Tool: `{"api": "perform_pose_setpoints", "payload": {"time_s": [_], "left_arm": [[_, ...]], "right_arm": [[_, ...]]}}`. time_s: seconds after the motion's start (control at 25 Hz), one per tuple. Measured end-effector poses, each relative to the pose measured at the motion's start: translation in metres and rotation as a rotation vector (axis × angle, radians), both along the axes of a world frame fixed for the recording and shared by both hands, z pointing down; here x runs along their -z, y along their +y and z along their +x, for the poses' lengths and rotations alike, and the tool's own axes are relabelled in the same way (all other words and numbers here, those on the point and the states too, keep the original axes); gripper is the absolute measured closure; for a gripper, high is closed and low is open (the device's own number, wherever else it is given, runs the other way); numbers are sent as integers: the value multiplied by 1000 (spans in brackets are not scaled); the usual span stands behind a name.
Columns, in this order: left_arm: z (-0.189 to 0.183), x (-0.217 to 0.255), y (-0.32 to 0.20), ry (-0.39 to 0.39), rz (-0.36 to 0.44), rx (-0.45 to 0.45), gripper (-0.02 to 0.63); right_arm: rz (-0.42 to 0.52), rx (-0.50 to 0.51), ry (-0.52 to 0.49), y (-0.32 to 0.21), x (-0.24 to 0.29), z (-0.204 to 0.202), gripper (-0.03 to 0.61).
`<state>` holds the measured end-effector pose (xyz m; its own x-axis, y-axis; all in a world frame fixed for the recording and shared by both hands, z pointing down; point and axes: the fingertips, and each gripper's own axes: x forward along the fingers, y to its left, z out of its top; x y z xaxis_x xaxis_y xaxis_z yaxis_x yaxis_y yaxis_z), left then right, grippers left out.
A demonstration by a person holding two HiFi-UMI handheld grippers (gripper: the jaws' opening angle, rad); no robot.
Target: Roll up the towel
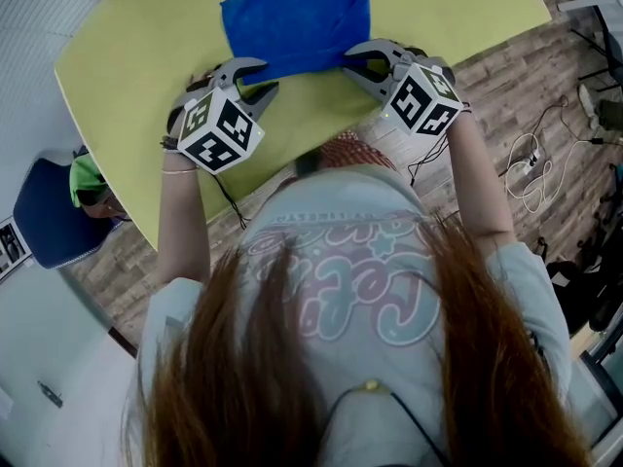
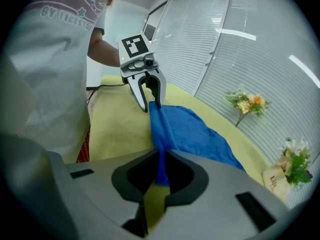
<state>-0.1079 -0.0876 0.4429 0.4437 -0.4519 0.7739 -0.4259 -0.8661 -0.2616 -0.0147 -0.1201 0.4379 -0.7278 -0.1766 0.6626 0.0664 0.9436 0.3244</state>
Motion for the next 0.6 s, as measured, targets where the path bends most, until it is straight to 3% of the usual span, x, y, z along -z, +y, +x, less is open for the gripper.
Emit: {"api": "perform_pose_setpoints", "payload": {"time_s": [0.28, 0.36, 0.6], "left_arm": [[-8, -1, -3, -2, 16, 28, 491], [-14, -1, -4, -29, 52, 37, 557], [-9, 3, -2, -34, 46, 29, 578]], "right_arm": [[-28, -22, -30, 2, 3, 1, 545], [-66, -48, -58, 3, 5, 0, 546], [-141, -97, -107, 5, 12, 5, 549]]}}
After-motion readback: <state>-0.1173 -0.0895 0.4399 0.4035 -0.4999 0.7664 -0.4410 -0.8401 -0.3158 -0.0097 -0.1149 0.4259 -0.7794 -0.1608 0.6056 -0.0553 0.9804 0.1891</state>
